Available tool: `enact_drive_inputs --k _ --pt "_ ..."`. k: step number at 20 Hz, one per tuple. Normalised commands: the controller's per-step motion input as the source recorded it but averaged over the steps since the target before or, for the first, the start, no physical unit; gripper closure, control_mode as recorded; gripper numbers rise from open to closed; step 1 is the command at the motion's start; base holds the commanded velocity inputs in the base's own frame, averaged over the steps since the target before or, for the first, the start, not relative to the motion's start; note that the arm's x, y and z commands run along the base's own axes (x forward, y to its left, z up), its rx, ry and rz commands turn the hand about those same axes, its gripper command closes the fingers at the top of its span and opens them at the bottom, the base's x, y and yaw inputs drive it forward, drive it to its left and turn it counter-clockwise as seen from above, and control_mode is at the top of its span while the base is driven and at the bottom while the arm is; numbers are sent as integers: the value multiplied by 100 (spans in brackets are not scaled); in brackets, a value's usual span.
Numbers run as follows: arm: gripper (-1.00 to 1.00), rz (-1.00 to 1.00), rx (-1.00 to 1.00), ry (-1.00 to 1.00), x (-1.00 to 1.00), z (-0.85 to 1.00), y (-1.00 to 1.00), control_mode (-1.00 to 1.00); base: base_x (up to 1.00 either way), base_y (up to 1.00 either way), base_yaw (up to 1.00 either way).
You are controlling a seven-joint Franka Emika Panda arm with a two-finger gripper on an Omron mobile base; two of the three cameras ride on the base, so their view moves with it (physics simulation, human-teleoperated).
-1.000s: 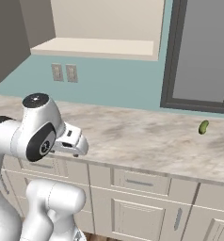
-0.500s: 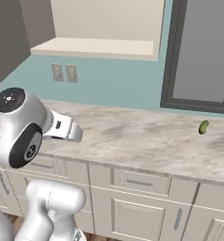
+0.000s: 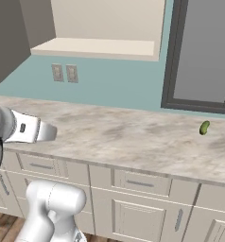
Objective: Open the cabinet. Pick the sponge and place it next to the sink. Then close the cabinet.
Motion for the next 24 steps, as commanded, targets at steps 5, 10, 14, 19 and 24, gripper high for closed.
enact_drive_inputs --k 5,10,14,19,24 --pt "-100 0 0 -10 -48 73 29 -100 0 0 0" --pt "-100 0 0 -19 -27 66 23 -100 0 0 0" --pt "-100 0 0 -26 -34 35 17 -100 0 0 0" --pt "-100 0 0 -29 -46 18 27 -100 0 0 0" --pt "-100 0 0 -13 -39 25 51 -100 0 0 0"
